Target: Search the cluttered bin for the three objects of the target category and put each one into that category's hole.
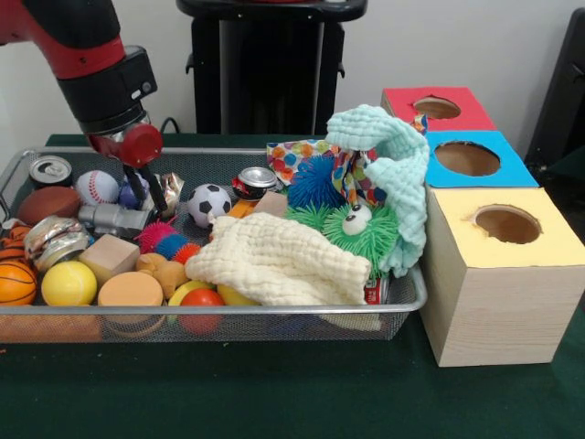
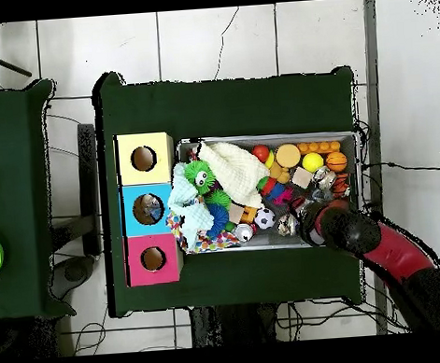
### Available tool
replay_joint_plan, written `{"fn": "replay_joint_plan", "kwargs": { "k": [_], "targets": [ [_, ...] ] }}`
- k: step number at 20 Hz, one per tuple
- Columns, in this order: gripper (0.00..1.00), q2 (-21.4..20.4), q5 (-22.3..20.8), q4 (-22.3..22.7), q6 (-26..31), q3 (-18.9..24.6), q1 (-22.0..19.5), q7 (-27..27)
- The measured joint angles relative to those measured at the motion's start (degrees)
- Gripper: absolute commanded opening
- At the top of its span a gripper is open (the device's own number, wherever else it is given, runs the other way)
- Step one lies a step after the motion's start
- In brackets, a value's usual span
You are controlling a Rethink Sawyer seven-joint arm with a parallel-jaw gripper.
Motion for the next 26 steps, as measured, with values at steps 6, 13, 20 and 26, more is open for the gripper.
{"fn": "replay_joint_plan", "kwargs": {
  "k": [6,13,20,26],
  "targets": [
    [1.00,-0.12,-0.05,-2.73,1.23,-1.02,-0.01,0.00],
    [1.00,-1.01,-0.11,-8.64,5.83,-1.53,-0.06,0.00],
    [1.00,-1.57,-0.27,-12.84,8.09,-1.54,-0.39,0.00],
    [1.00,0.12,-0.29,-14.07,7.47,-1.56,-1.40,0.00]
  ]
}}
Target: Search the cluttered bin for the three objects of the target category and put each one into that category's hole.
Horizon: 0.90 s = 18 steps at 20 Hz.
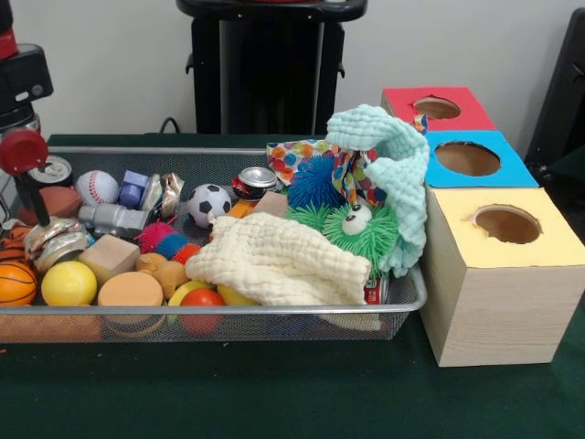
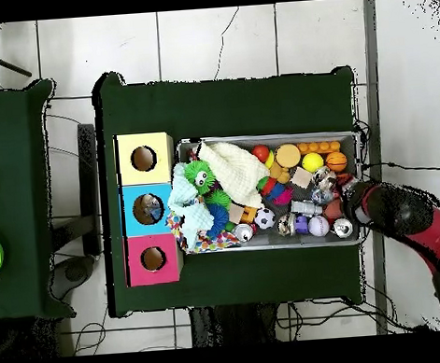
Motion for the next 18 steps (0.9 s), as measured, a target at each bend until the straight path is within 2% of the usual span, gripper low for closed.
{"fn": "replay_joint_plan", "kwargs": {
  "k": [18],
  "targets": [
    [1.00,1.11,0.01,5.68,-1.83,-0.18,-0.27,0.00]
  ]
}}
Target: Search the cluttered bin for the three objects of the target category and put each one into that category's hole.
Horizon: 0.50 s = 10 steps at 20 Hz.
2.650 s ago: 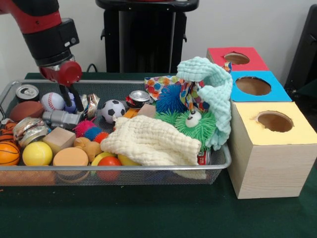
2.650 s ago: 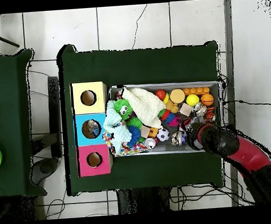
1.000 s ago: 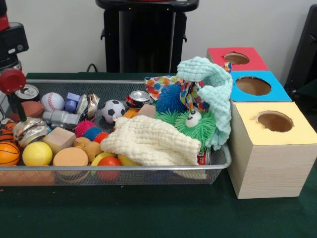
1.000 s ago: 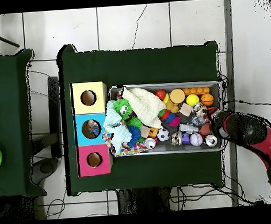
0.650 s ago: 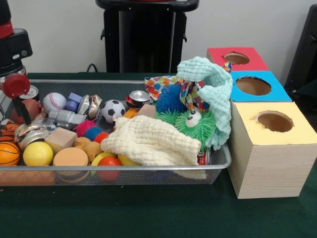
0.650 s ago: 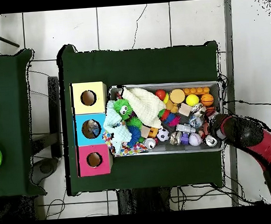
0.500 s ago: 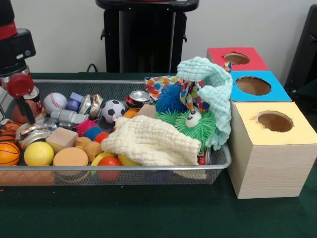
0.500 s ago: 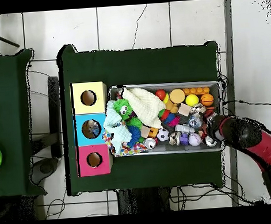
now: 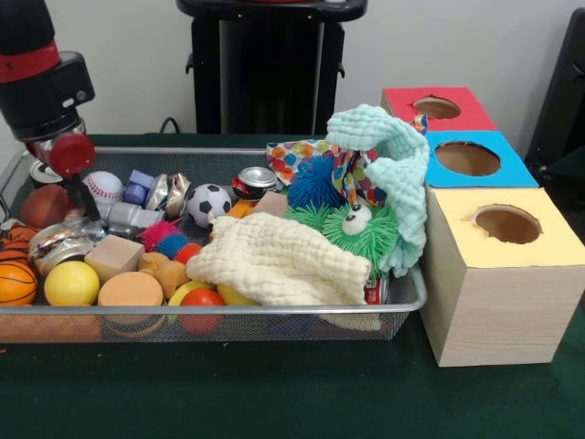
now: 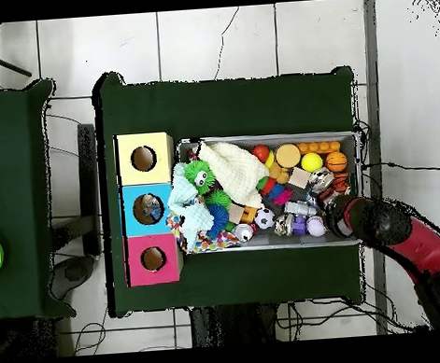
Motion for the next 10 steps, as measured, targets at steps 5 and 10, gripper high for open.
{"fn": "replay_joint_plan", "kwargs": {
  "k": [5,10],
  "targets": [
    [1.00,1.54,0.01,0.54,-0.76,0.00,0.00,0.00],
    [1.00,3.32,0.02,0.47,-1.55,0.01,-0.15,0.00]
  ]
}}
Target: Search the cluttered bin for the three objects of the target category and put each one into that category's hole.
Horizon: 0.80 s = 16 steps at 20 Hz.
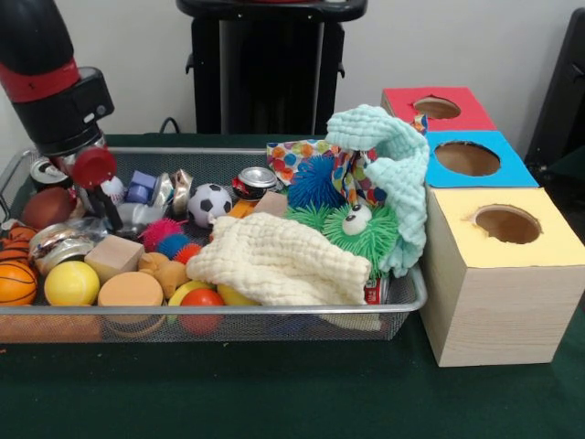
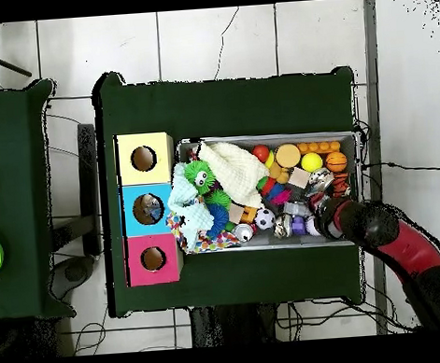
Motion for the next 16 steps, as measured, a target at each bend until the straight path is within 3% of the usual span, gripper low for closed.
{"fn": "replay_joint_plan", "kwargs": {
  "k": [10,16],
  "targets": [
    [1.00,3.27,0.03,-3.47,-0.19,0.11,-1.24,0.00],
    [1.00,1.57,-0.02,-3.50,-0.17,0.07,-0.36,0.00]
  ]
}}
